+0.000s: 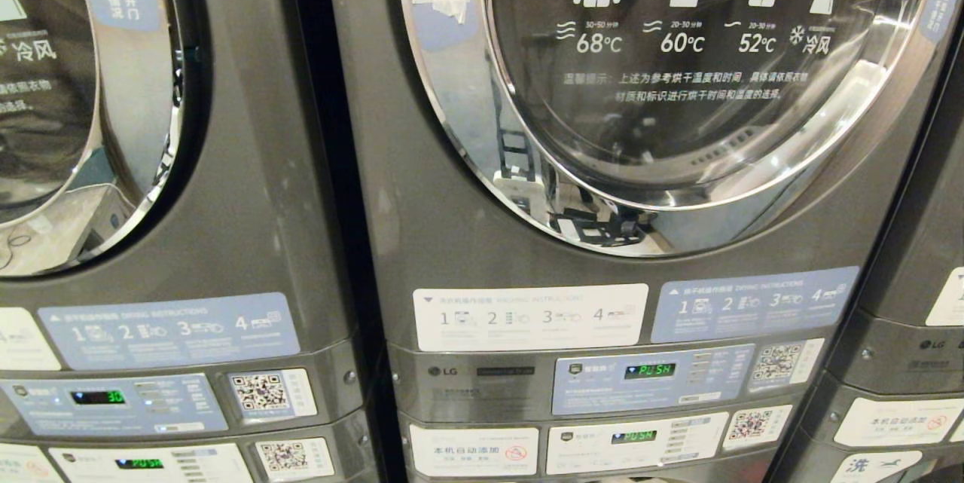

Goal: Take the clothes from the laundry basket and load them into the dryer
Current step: Open the dryer

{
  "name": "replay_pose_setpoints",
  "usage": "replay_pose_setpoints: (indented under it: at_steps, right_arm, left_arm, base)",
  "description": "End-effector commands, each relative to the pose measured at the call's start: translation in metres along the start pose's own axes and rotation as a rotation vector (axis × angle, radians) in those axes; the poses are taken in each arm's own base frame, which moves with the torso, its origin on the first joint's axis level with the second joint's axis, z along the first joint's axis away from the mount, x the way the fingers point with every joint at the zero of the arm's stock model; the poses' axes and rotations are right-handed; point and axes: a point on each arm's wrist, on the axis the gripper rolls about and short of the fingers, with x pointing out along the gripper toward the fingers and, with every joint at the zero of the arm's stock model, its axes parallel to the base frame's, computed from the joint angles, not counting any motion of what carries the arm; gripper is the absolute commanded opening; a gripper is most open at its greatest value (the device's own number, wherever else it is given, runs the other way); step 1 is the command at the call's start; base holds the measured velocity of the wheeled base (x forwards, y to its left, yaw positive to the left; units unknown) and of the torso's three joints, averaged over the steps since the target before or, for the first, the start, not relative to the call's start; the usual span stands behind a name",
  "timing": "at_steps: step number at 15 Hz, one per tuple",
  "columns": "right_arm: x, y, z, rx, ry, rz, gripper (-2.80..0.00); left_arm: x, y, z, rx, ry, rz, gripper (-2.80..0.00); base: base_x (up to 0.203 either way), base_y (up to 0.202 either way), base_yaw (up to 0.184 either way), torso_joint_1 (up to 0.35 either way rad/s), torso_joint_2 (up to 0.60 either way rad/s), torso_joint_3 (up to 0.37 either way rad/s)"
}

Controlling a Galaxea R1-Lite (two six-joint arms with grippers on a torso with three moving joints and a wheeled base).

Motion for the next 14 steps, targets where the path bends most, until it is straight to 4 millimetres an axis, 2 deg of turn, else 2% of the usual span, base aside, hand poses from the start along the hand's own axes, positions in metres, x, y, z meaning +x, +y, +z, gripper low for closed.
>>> replay_pose_setpoints:
  at_steps: [1, 2, 3, 4, 6, 7, 8, 9, 10, 11, 14]
  right_arm:
    - [-0.001, 0.0, 0.002, -0.06, -0.005, -0.001, -2.8]
    - [-0.004, 0.0, 0.009, -0.079, -0.029, 0.002, -2.8]
    - [-0.01, 0.001, 0.026, -0.098, -0.07, 0.02, -2.8]
    - [-0.015, 0.003, 0.051, -0.109, -0.106, 0.057, -2.8]
    - [-0.014, 0.009, 0.12, -0.103, -0.13, 0.152, -2.8]
    - [-0.01, 0.012, 0.165, -0.091, -0.163, 0.21, -2.8]
    - [0.002, 0.017, 0.21, -0.083, -0.185, 0.287, -2.8]
    - [0.02, 0.021, 0.241, -0.078, -0.176, 0.377, -2.8]
    - [0.044, 0.025, 0.262, -0.07, -0.141, 0.486, -2.8]
    - [0.068, 0.03, 0.274, -0.061, -0.094, 0.604, 0.0]
    - [0.131, 0.043, 0.295, -0.032, -0.003, 0.857, 0.0]
  left_arm:
    - [0.0, 0.0, 0.0, 0.0, 0.001, 0.009, -2.8]
    - [0.0, 0.0, 0.0, 0.0, 0.002, 0.013, -2.8]
    - [0.0, 0.0, 0.0, -0.002, 0.002, 0.015, -2.8]
    - [0.0, 0.0, 0.0, 0.0, 0.002, 0.013, -2.8]
    - [0.0, 0.0, 0.0, -0.023, -0.001, 0.018, -2.8]
    - [0.0, 0.0, 0.0, -0.035, -0.002, 0.018, -2.8]
    - [0.0, 0.0, 0.0, -0.037, -0.002, 0.022, -2.8]
    - [0.0, 0.001, 0.0, -0.037, -0.002, 0.024, -2.8]
    - [0.0, 0.001, 0.0, -0.037, -0.001, 0.024, -2.8]
    - [0.0, 0.001, 0.0, -0.038, -0.001, 0.024, -2.8]
    - [0.0, 0.001, 0.0, -0.038, -0.002, 0.024, -2.8]
  base:
    - [0.0, 0.0, 0.0, 0.0, 0.0, 0.0]
    - [0.0, 0.0, 0.0, 0.0, 0.0, 0.0]
    - [0.0, 0.0, 0.0, 0.0, 0.0, 0.0]
    - [0.0, 0.0, 0.0, 0.0, 0.0, 0.0]
    - [0.0, 0.0, 0.0, 0.0, 0.0, 0.0]
    - [0.0, 0.0, 0.0, 0.0, 0.0, 0.0]
    - [0.0, 0.0, 0.0, 0.0, 0.0, 0.0]
    - [0.0, 0.0, 0.0, 0.0, 0.0, 0.0]
    - [0.0, 0.0, 0.0, 0.0, 0.0, 0.0]
    - [0.0, 0.0, 0.0, 0.0, 0.0, 0.0]
    - [0.0, 0.0, 0.0, 0.0, 0.0, 0.0]
